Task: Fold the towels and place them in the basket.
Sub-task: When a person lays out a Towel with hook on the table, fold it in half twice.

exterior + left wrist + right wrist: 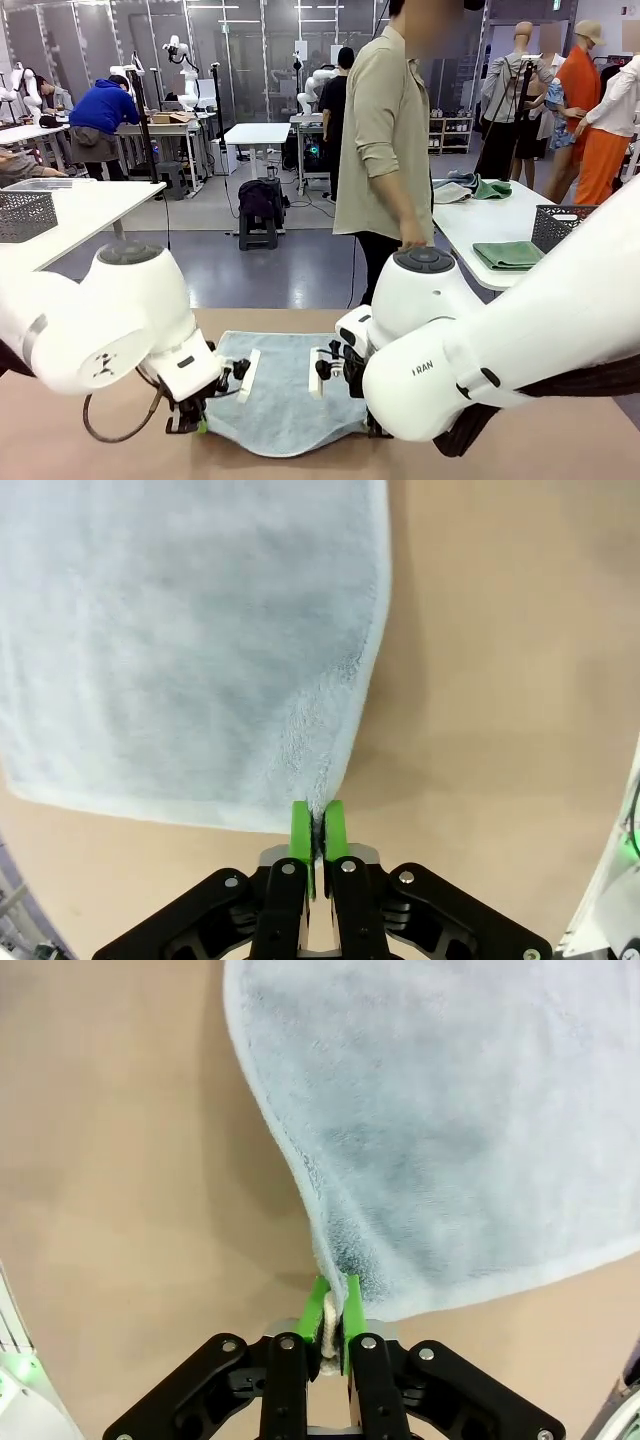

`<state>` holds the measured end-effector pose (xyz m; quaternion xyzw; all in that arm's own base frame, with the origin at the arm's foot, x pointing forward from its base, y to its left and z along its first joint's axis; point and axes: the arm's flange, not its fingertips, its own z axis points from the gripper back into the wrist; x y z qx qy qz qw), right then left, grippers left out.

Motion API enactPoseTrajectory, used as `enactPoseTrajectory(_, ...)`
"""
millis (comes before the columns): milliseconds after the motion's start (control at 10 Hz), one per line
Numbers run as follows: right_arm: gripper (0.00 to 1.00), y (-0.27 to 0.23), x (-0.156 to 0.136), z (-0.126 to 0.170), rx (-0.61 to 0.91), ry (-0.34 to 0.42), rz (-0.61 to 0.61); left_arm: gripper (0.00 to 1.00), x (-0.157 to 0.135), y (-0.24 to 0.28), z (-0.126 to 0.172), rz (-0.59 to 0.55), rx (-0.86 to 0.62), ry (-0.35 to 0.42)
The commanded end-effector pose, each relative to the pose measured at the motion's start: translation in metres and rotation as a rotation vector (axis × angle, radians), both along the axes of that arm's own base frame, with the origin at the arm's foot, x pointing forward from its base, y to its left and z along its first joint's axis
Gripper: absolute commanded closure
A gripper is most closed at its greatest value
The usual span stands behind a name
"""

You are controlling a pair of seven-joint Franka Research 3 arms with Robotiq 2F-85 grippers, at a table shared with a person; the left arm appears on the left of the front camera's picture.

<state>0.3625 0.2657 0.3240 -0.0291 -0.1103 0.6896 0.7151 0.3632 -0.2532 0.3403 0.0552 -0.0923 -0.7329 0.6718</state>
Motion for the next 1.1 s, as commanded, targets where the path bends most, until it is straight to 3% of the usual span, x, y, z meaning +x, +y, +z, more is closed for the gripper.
enactPoseTrajectory(0,0.93,0.001,0.008,0.027,-0.004,-0.044,0.038,0.94,0.004,-0.005,0.034,-0.004,-0.01,-0.04)
enactPoseTrajectory(500,0.93,-0.003,0.031,0.092,0.011,-0.123,0.051,0.94,0.036,-0.004,0.11,0.043,-0.086,-0.122)
enactPoseTrajectory(1000,0.93,-0.017,0.044,0.139,0.021,-0.166,0.034,0.94,0.059,0.003,0.14,0.09,-0.072,-0.132)
